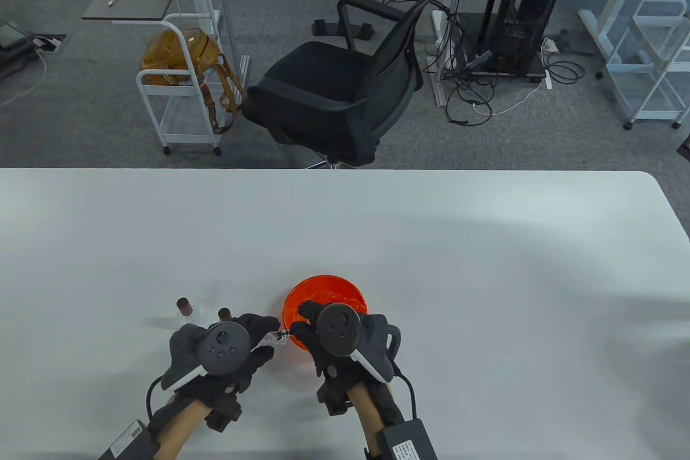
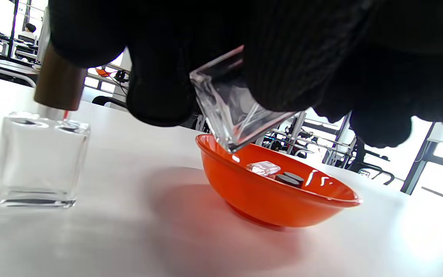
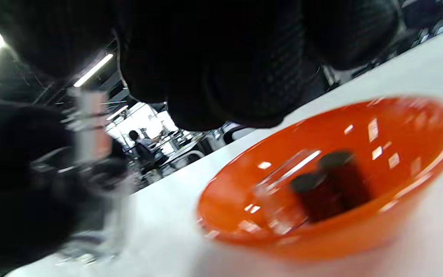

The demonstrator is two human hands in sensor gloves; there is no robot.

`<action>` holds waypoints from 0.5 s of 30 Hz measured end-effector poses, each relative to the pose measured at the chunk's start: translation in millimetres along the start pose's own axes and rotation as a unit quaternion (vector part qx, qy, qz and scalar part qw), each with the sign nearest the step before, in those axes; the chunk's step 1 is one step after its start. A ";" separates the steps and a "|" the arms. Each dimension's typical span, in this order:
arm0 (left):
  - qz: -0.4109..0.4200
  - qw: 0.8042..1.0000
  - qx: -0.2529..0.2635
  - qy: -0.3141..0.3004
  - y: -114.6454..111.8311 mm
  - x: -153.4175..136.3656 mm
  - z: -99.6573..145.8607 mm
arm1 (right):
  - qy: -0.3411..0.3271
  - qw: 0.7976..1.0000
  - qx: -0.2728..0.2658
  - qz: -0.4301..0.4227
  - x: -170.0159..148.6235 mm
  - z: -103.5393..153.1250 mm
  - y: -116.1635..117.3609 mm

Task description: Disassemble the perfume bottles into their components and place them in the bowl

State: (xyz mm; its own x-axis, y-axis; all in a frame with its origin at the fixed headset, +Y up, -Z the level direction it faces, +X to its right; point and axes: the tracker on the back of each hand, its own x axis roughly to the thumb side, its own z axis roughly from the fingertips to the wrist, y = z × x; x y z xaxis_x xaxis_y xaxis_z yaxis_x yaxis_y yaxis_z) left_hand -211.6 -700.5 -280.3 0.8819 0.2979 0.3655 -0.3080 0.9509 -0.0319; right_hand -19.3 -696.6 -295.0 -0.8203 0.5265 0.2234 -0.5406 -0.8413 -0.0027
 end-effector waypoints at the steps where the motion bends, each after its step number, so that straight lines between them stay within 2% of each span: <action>1: 0.002 1.000 0.004 -0.004 0.6 0.8 0.6 | -0.003 1.000 -0.012 0.013 4.0 1.1 2.9; 4: -0.002 1.000 0.007 -0.003 1.5 1.7 2.2 | -0.013 0.998 -0.043 0.042 11.6 3.6 6.6; 7: 0.006 1.000 0.006 -0.003 0.8 -1.0 2.1 | -0.029 0.999 -0.009 0.011 15.1 6.4 8.6; 9: 0.010 1.000 0.006 0.001 1.2 -2.0 2.2 | -0.035 0.999 -0.002 0.018 16.9 8.0 9.5; 13: 0.015 1.000 0.001 -0.009 1.1 -1.6 3.2 | -0.043 0.996 -0.051 0.058 20.8 11.0 9.1; 15: 0.017 1.000 0.009 -0.010 2.2 0.0 4.3 | -0.055 0.994 -0.044 0.079 22.9 11.7 8.6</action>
State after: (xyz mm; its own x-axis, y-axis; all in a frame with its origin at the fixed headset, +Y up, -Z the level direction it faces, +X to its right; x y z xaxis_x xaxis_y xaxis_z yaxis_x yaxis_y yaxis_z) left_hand -213.8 -698.8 -276.4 0.8636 0.3278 0.3831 -0.3440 0.9386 -0.0277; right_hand -40.5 -693.2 -278.5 -0.8742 0.3672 0.3178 -0.4240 -0.8962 -0.1308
